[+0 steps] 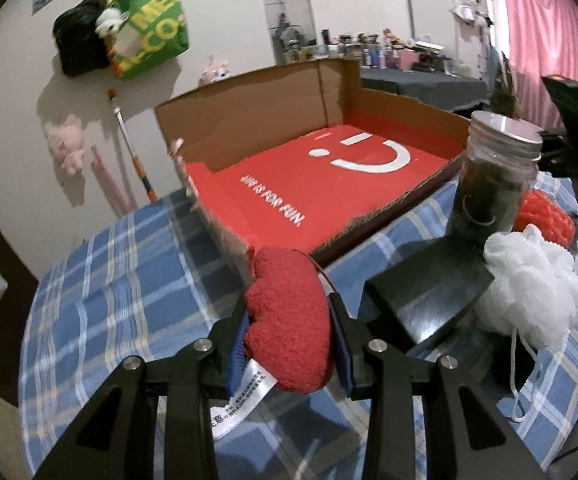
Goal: Organize soft objects
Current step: 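Carry the red sponge and white scrunchie in both grippers over the red-lined box, then open the left gripper over the box while the right releases the white scrunchie inside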
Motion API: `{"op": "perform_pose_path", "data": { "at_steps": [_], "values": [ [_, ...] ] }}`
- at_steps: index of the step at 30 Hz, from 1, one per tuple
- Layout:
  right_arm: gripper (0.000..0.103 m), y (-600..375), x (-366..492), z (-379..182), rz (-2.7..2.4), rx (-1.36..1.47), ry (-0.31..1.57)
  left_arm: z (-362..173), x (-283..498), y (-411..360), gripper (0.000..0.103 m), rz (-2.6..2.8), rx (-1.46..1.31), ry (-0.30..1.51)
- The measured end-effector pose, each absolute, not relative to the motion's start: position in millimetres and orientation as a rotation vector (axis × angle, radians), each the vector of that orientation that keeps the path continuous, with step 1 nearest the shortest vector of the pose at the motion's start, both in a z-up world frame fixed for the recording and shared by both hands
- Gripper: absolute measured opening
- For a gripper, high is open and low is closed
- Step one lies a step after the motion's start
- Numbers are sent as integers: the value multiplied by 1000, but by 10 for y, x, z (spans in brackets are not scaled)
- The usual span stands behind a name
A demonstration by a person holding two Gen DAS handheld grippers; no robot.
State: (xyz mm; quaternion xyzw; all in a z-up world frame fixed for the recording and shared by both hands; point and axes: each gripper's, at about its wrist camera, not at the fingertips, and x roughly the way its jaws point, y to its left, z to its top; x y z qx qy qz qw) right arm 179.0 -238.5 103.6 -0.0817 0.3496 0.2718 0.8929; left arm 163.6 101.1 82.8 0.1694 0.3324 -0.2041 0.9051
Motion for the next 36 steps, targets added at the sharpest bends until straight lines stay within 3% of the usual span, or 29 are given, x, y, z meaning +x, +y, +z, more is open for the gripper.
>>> {"op": "perform_pose_path", "data": {
  "at_steps": [15,27,36],
  "values": [
    [18,-2029,2505,1285,646,-102,782,1195,2186,581,38,-497,304,683],
    [18,-1711,3276,1070,525,-105,1078,1043,2879,224,39,-360,218,932],
    [19,-1611,3496,840,438,-147,1196,802,3092,190,40,-307,233,1057]
  ]
}}
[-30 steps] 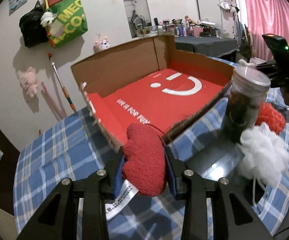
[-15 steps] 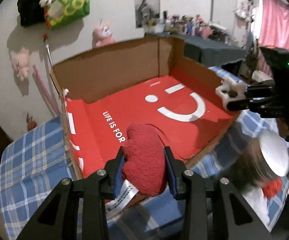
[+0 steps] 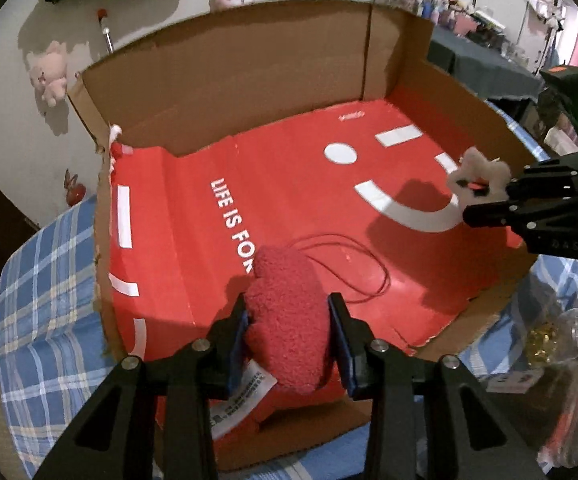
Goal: Organize soft objects
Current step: 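Open the left gripper over the box while the right releases the white scrunchie inside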
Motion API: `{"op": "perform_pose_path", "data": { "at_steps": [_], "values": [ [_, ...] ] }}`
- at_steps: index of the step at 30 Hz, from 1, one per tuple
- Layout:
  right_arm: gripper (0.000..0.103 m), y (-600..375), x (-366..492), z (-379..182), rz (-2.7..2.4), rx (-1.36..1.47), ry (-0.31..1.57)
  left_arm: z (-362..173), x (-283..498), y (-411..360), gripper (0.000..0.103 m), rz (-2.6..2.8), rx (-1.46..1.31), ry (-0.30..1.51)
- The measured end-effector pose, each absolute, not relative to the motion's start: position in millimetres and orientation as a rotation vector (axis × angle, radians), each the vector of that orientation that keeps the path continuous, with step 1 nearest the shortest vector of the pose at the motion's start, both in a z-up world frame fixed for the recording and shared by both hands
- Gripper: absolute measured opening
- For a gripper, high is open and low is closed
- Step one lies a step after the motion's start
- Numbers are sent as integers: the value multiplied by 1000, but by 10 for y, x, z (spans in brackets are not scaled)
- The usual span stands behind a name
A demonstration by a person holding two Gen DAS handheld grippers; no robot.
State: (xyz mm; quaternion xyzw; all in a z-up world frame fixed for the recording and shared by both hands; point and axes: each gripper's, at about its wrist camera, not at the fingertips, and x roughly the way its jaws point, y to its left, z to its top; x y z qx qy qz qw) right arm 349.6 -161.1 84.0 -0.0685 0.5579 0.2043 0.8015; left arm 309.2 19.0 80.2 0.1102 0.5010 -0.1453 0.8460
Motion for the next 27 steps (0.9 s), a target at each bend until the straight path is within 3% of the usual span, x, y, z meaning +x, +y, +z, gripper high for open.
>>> {"op": "perform_pose_path", "data": {
  "at_steps": [9,12,14,15,16,27],
  "values": [
    [19,-1611,3528,771,406,-175,1230,671,3139,189,44,-287,253,1092],
    [23,-1600,3536,766,392,-188,1236,663,3142,191,53,-283,257,1092],
    [28,-1591,3541,764,378,-200,1236,667,3146,186,64,-281,254,1084],
    [42,-1588,3537,768,369,-205,1234,672,3147,182,66,-280,253,1082],
    [64,-1583,3525,786,378,-205,1222,680,3150,181,69,-277,250,1079],
    [67,-1585,3326,1154,354,-226,1131,986,2970,173,91,-283,227,977]
  ]
}}
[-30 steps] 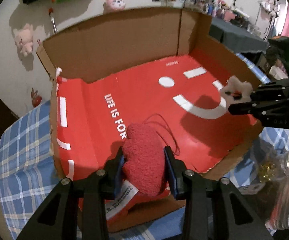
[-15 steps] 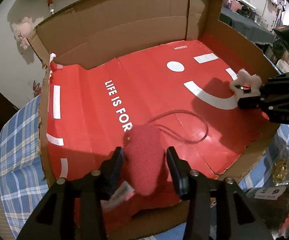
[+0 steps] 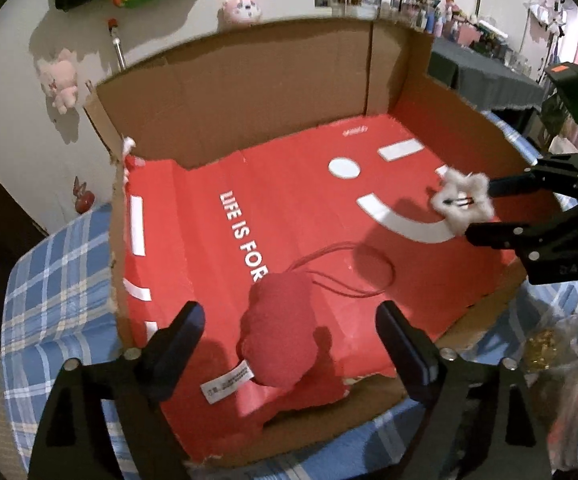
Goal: Organize soft objects
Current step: 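Open the left gripper over the box while the right releases the white scrunchie inside, then move both open grippers back to the pile of soft items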
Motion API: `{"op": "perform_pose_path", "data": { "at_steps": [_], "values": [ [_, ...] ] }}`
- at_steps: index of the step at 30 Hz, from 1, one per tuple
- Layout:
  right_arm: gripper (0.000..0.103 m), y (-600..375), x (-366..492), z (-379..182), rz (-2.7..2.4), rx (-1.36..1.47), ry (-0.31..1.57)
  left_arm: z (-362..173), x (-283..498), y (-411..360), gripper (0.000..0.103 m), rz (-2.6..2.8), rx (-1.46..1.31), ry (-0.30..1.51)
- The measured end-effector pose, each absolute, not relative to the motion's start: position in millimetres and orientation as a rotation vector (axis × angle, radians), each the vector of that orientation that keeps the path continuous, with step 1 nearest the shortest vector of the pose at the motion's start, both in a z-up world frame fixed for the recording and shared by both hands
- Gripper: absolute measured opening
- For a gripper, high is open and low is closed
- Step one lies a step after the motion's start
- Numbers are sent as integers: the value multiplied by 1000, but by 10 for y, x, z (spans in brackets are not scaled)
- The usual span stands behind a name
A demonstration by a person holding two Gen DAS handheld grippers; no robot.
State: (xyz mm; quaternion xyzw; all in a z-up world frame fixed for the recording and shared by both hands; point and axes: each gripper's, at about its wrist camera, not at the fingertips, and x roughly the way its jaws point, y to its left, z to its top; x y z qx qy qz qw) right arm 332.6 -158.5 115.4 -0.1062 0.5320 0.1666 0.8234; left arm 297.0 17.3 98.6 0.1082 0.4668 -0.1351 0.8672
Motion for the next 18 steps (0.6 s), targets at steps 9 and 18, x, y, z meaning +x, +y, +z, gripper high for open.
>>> {"op": "perform_pose_path", "data": {
  "at_steps": [9,18],
  "values": [
    [71,-1650,2895,1685,348,-181,998,1445,2505,193,100,-259,196,828],
    [84,-1772,2007,2266,364,-127,773,1855,1777,212,103,-272,125,660]
  ]
}}
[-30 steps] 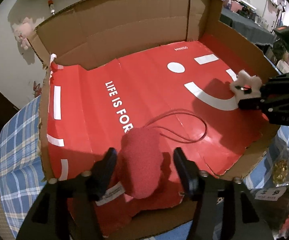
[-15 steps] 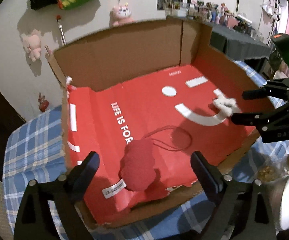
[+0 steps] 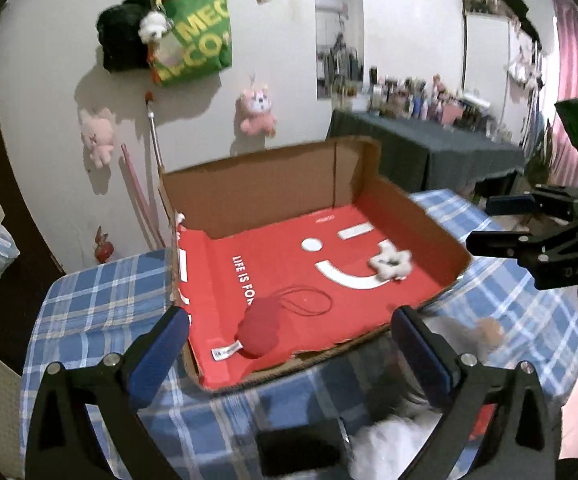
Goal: Organize soft objects
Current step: 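Move both open grippers back to the pile of soft items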
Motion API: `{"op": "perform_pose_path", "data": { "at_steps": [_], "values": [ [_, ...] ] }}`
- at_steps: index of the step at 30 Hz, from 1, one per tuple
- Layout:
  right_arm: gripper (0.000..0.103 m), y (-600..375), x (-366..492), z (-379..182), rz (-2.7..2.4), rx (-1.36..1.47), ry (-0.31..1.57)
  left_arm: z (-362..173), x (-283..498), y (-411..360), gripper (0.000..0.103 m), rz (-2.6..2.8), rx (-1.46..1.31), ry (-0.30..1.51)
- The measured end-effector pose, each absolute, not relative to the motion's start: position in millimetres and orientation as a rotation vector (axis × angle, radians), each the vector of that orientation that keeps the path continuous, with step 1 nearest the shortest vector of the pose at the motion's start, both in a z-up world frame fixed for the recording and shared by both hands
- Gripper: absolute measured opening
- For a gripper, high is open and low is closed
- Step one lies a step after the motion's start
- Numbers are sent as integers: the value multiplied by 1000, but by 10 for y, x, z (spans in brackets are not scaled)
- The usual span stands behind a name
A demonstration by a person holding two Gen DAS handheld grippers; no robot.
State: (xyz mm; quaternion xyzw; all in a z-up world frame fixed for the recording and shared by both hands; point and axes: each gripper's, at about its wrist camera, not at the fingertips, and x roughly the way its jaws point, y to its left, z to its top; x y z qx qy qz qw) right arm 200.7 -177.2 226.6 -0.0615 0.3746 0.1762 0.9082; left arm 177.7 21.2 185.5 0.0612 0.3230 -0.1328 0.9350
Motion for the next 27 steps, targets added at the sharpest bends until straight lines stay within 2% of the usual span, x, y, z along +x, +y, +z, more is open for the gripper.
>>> {"op": "perform_pose_path", "data": {
  "at_steps": [12,17,27],
  "values": [
    [89,-1812,812,2378,340,-103,546,2004,679,213,103,-246,49,454],
    [90,-1837,467,2184,316,-57,500,1881,319,175,103,-224,57,393],
    [90,-1746,84,1571,224,-91,462,1334,-6,46,103,-217,44,422]
  ]
}}
